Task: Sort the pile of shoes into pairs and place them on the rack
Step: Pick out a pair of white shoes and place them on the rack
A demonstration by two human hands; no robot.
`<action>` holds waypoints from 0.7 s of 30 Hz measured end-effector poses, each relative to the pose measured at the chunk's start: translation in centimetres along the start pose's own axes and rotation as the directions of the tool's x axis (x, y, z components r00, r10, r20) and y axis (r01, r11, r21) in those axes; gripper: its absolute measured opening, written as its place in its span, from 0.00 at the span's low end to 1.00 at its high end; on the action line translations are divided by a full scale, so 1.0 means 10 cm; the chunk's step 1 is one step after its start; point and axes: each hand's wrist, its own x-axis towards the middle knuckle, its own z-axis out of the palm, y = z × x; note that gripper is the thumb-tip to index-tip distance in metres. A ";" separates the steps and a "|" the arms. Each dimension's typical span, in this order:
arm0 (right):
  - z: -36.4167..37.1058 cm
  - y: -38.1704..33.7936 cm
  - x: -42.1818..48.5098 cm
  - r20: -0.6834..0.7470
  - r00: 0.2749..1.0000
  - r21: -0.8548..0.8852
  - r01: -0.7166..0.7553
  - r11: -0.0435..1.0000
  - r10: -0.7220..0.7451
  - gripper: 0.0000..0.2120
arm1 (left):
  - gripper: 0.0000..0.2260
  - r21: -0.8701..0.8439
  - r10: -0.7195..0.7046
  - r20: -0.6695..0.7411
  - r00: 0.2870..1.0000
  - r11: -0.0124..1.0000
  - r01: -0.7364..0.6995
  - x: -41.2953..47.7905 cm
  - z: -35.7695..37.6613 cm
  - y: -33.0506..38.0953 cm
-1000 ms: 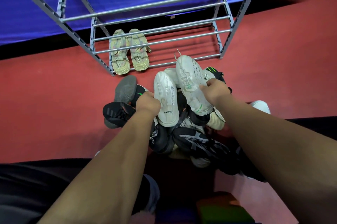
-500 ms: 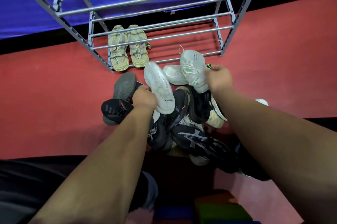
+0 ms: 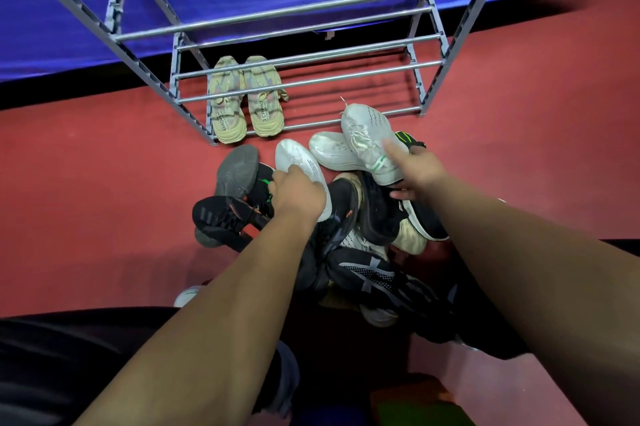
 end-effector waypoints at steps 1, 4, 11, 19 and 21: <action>0.00 -0.01 0.01 -0.029 0.999 -0.065 0.038 0.997 -0.040 0.23 | 0.19 0.009 0.081 -0.033 0.996 0.997 -0.081 -0.01 0.02 0.07; -0.04 -0.12 0.02 -0.150 0.988 -0.047 0.042 0.998 -0.048 0.10 | 0.16 -0.147 0.232 -0.005 0.973 0.962 -0.230 -0.01 0.12 0.24; -0.40 -0.11 0.07 -0.228 0.970 -0.032 0.076 0.997 -0.082 0.10 | 0.08 -0.733 0.016 0.494 0.869 0.545 0.407 0.00 0.44 0.59; -0.60 0.06 0.42 -0.265 0.964 -0.021 0.030 0.999 -0.035 0.05 | 0.13 -0.751 -0.057 0.593 0.803 0.321 0.578 0.19 0.62 0.91; -0.63 0.03 0.48 -0.311 0.948 -0.204 -0.005 0.979 -0.060 0.12 | 0.16 -0.719 -0.071 0.608 0.791 0.373 0.586 0.23 0.62 0.99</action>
